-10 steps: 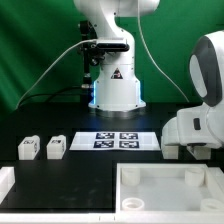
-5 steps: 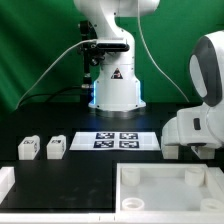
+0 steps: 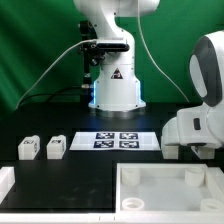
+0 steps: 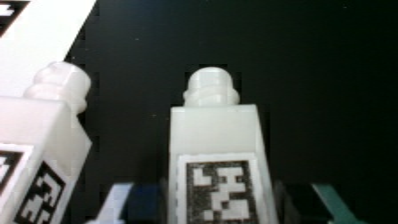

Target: Assemble one leg

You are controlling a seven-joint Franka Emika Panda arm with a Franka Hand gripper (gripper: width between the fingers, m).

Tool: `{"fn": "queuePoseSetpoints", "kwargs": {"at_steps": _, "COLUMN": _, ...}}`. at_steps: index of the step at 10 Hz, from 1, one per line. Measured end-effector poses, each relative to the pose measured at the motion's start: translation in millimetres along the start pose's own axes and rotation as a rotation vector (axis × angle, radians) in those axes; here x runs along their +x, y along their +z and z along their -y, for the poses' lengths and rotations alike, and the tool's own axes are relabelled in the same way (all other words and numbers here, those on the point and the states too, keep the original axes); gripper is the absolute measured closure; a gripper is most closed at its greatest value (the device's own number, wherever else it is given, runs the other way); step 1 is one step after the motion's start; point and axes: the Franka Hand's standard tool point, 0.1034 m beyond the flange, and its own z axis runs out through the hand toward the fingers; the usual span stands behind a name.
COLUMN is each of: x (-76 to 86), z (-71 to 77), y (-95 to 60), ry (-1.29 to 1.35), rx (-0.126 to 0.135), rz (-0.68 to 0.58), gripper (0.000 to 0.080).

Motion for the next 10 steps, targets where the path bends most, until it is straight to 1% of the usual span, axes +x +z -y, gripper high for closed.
{"fn": "queuePoseSetpoints", "kwargs": {"at_steps": 3, "x": 0.1, "z": -0.3, "y": -0.5, "ry": 0.0, "rx": 0.001, "rz": -0.001, "gripper": 0.0509}}
{"fn": "queuePoseSetpoints", "kwargs": {"at_steps": 4, "x": -0.5, "z": -3.7, "y": -11.8, "ry": -0.022, "rx": -0.003, "rz": -0.025, "gripper": 0.0509}}
{"fn": "queuePoseSetpoints", "kwargs": {"at_steps": 5, "x": -6.4, "z": -7.7, "y": -30.0, "ry": -0.044, "rx": -0.009, "rz": -0.067, "gripper": 0.0509}}
{"fn": "queuePoseSetpoints", "kwargs": {"at_steps": 6, "x": -16.0, "z": -14.2, "y": -46.2, "ry": -0.075, "rx": -0.008, "rz": -0.064, "gripper": 0.0509}}
{"fn": "queuePoseSetpoints", "kwargs": {"at_steps": 7, "x": -21.9, "z": -21.4, "y": -69.0, "ry": -0.099, "rx": 0.0, "rz": -0.081, "gripper": 0.0509}}
{"fn": "queuePoseSetpoints", "kwargs": {"at_steps": 8, "x": -19.8, "z": -27.0, "y": -98.3, "ry": -0.123, "rx": 0.014, "rz": -0.199, "gripper": 0.0509}}
{"fn": "queuePoseSetpoints", "kwargs": {"at_steps": 9, "x": -29.7, "z": -37.5, "y": -125.6, "ry": -0.135, "rx": 0.023, "rz": -0.346, "gripper": 0.0509}}
{"fn": "queuePoseSetpoints", "kwargs": {"at_steps": 10, "x": -46.6, "z": -54.5, "y": -143.4, "ry": -0.135, "rx": 0.029, "rz": -0.447, "gripper": 0.0509}}
